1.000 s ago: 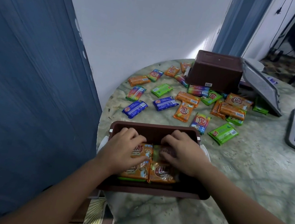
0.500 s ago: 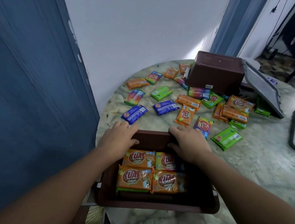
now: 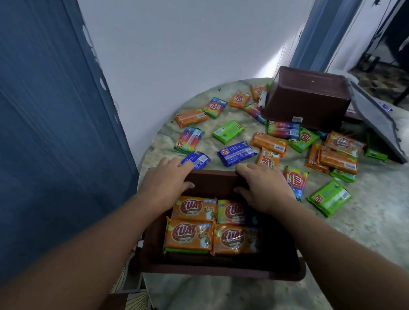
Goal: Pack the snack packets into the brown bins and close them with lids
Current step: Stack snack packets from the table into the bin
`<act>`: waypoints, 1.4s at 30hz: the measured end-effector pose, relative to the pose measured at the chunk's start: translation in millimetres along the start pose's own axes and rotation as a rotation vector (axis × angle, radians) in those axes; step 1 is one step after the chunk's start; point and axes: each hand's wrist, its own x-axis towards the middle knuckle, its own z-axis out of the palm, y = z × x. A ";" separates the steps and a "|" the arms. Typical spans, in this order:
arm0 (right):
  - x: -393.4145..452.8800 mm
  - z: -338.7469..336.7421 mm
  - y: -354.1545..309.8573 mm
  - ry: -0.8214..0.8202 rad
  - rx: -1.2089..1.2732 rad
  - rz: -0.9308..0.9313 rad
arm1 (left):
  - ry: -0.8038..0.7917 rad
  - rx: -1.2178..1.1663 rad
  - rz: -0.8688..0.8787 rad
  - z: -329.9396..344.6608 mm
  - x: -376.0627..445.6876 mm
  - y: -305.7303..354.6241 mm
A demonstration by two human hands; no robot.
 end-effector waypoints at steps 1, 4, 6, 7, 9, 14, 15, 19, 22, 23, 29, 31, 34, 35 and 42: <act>0.4 0.4 0.4 0.006 -0.003 -0.002 | 0.006 0.000 0.001 0.9 0.4 -0.2; 0.8 1.6 1.2 0.016 -0.003 0.002 | 0.030 0.018 0.002 4.0 2.2 -1.8; 1.3 1.1 0.0 0.022 -0.005 0.005 | 0.047 0.024 0.005 4.8 2.4 -2.4; 1.5 0.8 -0.6 0.025 -0.005 0.005 | 0.053 0.028 0.006 4.8 2.4 -2.5; 0.7 1.4 -0.9 0.027 -0.007 0.006 | 0.066 0.036 0.008 5.5 1.8 -2.2; 0.4 2.2 0.2 0.019 -0.010 0.005 | 0.121 0.056 0.038 7.6 -0.5 -1.2; 0.0 2.0 0.1 0.017 -0.004 0.007 | 0.131 0.057 0.063 8.4 -1.3 -0.7; -1.7 2.6 -1.7 0.013 0.013 0.016 | 0.138 0.075 0.150 11.1 -1.6 -1.8; -1.4 2.8 -1.5 0.008 0.025 0.016 | 0.160 0.033 0.139 11.0 -0.8 -1.6; -1.5 2.4 -1.4 0.006 0.026 0.016 | 0.164 0.021 0.137 10.6 -0.9 -0.9; -1.7 1.3 -4.4 0.000 0.084 0.068 | 0.157 -0.064 0.103 8.3 -1.7 1.7; -1.2 0.5 -4.8 0.023 0.148 0.110 | 0.159 -0.091 0.080 6.1 -1.9 4.7; 5.3 -8.2 -6.2 -0.037 0.199 0.166 | 0.101 -0.108 0.042 -1.9 -2.7 8.3; 10.7 -12.2 -5.1 -0.096 0.230 0.203 | 0.057 -0.143 0.014 -6.7 -0.7 9.4; 71.9 -18.9 24.1 -0.245 0.396 0.340 | -0.074 -0.269 -0.178 -18.0 62.4 8.3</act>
